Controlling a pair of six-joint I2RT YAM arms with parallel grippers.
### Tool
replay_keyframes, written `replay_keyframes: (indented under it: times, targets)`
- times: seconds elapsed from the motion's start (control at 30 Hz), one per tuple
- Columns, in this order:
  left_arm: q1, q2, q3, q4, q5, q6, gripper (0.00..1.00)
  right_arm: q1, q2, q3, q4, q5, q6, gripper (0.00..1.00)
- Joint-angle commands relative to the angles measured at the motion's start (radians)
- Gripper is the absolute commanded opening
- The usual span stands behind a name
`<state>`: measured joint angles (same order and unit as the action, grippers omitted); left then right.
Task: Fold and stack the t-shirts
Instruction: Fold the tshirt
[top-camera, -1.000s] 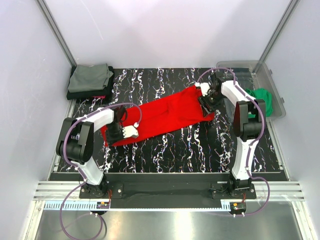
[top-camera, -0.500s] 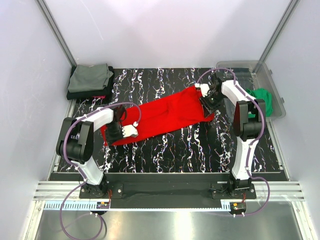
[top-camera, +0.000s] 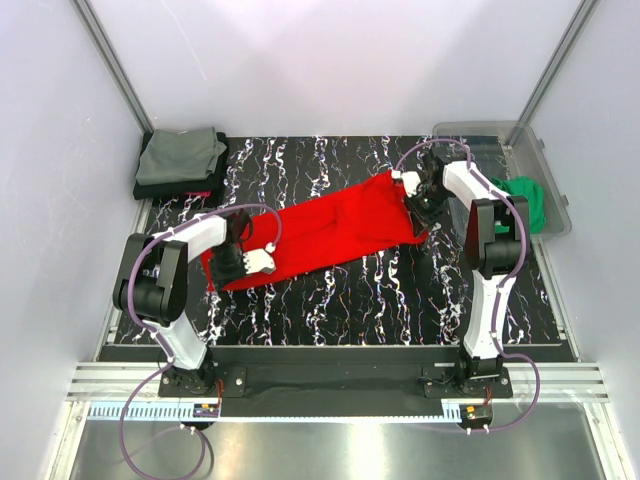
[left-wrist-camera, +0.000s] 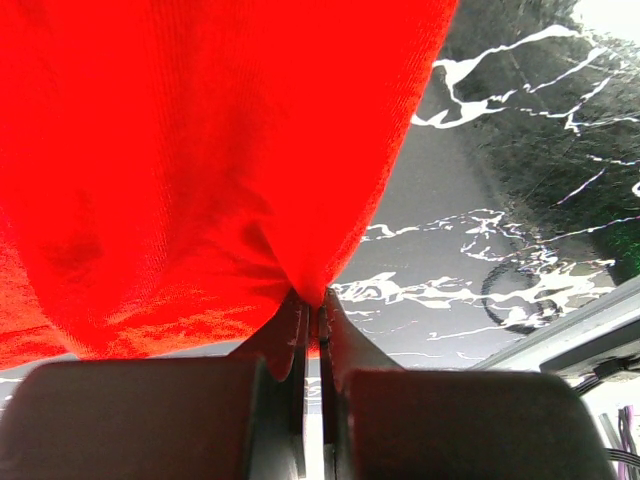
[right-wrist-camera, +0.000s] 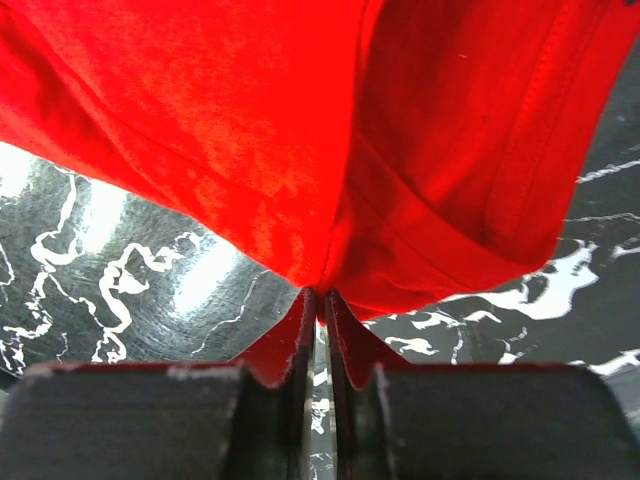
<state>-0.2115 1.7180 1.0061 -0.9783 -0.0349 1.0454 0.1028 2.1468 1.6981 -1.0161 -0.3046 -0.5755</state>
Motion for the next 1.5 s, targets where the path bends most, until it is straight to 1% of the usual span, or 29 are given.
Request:
replay_keyframes:
  times: [0.0,0.3,0.4,0.43,0.47,0.6,0.73,0.8,0.9,0.97,1.07,1.23,1.3,1.47]
  targets:
    - [0.011,0.0,0.016,0.009,-0.016,0.001,0.0,-0.012,-0.004,0.06,0.004,0.028,-0.007,0.12]
    - [0.026,-0.005,-0.001,0.027,-0.022,0.005,0.0,-0.031,0.025,0.161,0.017,0.082,-0.03,0.11]
    - [0.027,-0.008,-0.001,0.029,-0.023,0.007,0.0,-0.029,0.041,0.176,0.017,0.09,-0.032,0.12]
    - [0.027,-0.008,-0.001,0.029,-0.023,0.007,0.0,-0.029,0.047,0.181,0.017,0.09,-0.03,0.15]
    - [0.027,-0.009,-0.001,0.027,-0.023,0.005,0.0,-0.029,0.048,0.184,0.016,0.102,-0.026,0.24]
    - [0.027,-0.038,-0.011,0.024,-0.025,0.01,0.0,-0.029,0.025,0.208,0.022,0.134,-0.012,0.41]
    - [0.027,-0.066,-0.018,0.009,-0.025,0.01,0.0,-0.022,-0.073,0.27,0.024,0.059,0.04,0.47]
    - [0.026,-0.075,-0.02,0.004,-0.02,0.008,0.0,-0.012,-0.087,0.279,0.019,0.004,0.061,0.47]
    - [0.021,-0.093,-0.02,-0.008,0.003,-0.002,0.0,0.011,-0.068,0.275,0.001,-0.094,0.114,0.43]
    - [0.008,-0.106,-0.017,-0.026,0.019,-0.018,0.0,0.028,-0.016,0.275,-0.012,-0.155,0.143,0.41]
    - [-0.018,-0.132,-0.02,-0.055,0.062,-0.031,0.0,0.052,0.06,0.288,-0.013,-0.204,0.16,0.4]
    - [-0.101,-0.146,-0.023,-0.111,0.133,-0.036,0.0,0.097,0.2,0.402,-0.032,-0.215,0.178,0.39]
    - [-0.127,-0.147,-0.012,-0.148,0.174,-0.036,0.0,0.116,0.231,0.446,-0.035,-0.196,0.18,0.39]
    - [-0.236,-0.147,0.023,-0.224,0.245,-0.031,0.0,0.138,0.314,0.521,-0.032,-0.142,0.196,0.39]
